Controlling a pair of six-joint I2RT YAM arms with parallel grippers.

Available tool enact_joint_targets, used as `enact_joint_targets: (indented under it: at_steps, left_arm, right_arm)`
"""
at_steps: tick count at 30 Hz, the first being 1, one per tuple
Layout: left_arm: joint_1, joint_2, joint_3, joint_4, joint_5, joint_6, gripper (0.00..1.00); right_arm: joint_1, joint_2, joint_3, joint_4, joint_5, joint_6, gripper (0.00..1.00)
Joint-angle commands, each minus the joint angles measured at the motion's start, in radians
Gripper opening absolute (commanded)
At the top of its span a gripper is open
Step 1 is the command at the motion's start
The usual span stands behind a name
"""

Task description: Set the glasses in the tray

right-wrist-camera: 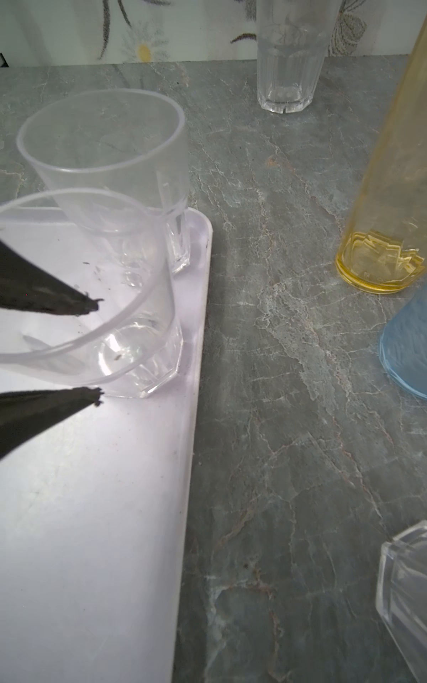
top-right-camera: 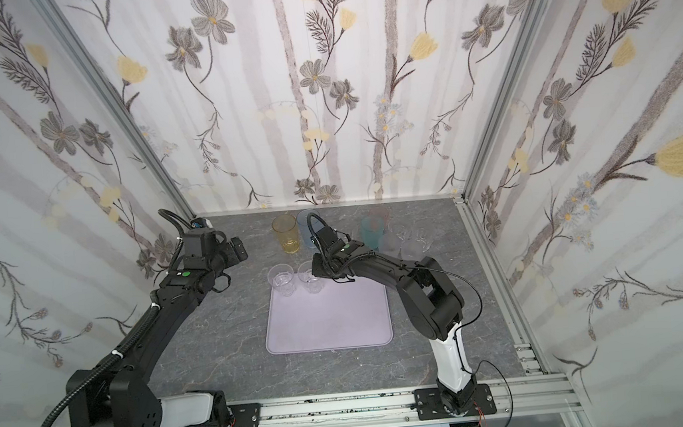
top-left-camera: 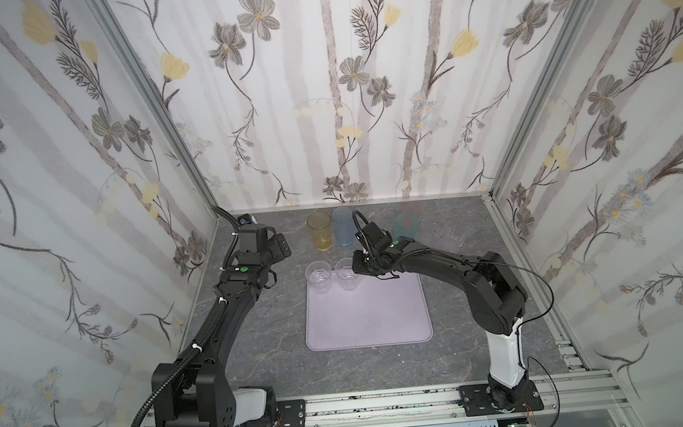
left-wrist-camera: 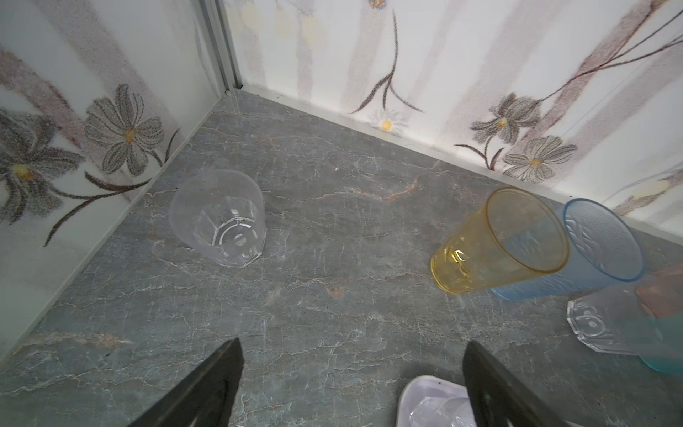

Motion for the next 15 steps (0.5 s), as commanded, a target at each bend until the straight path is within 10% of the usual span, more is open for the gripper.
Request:
enact_joint_targets:
  at_steps: [1, 15]
  left_arm:
    - [0.084, 0.094, 0.084, -0.020, 0.058, 0.032, 0.92]
    - [0.158, 0.467, 0.396, -0.112, -0.013, 0.248, 0.62]
  right_arm:
    - [-0.002, -0.065, -0.003, 0.069, -0.003, 0.015, 0.44]
    - [-0.009, -0.210, -0.185, 0.118, -0.016, -0.005, 0.54]
